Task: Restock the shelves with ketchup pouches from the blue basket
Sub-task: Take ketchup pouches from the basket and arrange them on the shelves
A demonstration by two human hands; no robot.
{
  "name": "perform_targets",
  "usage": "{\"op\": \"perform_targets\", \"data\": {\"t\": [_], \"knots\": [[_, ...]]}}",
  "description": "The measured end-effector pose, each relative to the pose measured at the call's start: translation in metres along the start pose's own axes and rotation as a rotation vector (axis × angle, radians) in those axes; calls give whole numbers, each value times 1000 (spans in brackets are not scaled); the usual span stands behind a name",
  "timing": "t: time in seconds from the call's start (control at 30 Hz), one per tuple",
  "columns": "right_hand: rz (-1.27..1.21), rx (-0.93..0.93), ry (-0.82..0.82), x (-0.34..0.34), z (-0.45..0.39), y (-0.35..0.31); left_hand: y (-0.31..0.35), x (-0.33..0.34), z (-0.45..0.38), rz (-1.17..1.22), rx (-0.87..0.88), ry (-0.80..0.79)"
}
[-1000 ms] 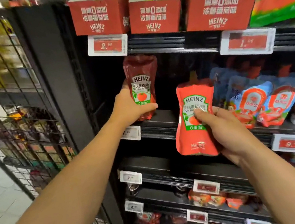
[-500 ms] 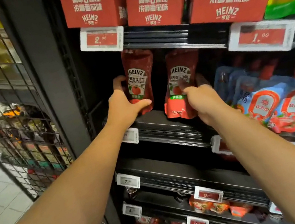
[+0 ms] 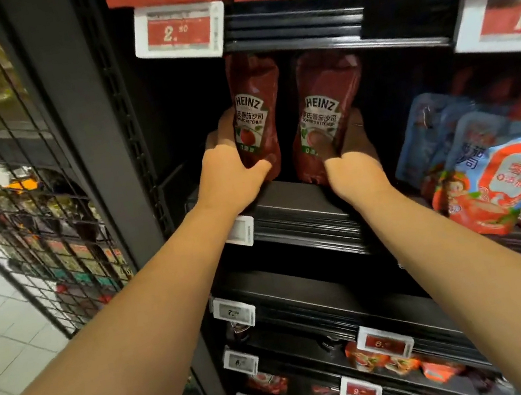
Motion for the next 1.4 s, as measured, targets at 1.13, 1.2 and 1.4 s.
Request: {"op": "perform_targets", "data": {"t": [1.13,1.2,1.4], "knots": [[64,-10,16,21,-57,-1,-10,36,-62,-113,48,4],[40,-23,42,24,-56,0,-11,37,-62,-125,50,7],[23,-57,89,17,-56,4,-14,39,-66,-135,37,10]]}}
Point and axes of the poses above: each hand's wrist, its own z-axis away from the middle knuckle, its own x-axis out of the palm, y = z × x, the point moved 6 cm from there along -z, towards the middle knuckle, and after that the axes turned 1 degree about x, right-handed, at the moved point
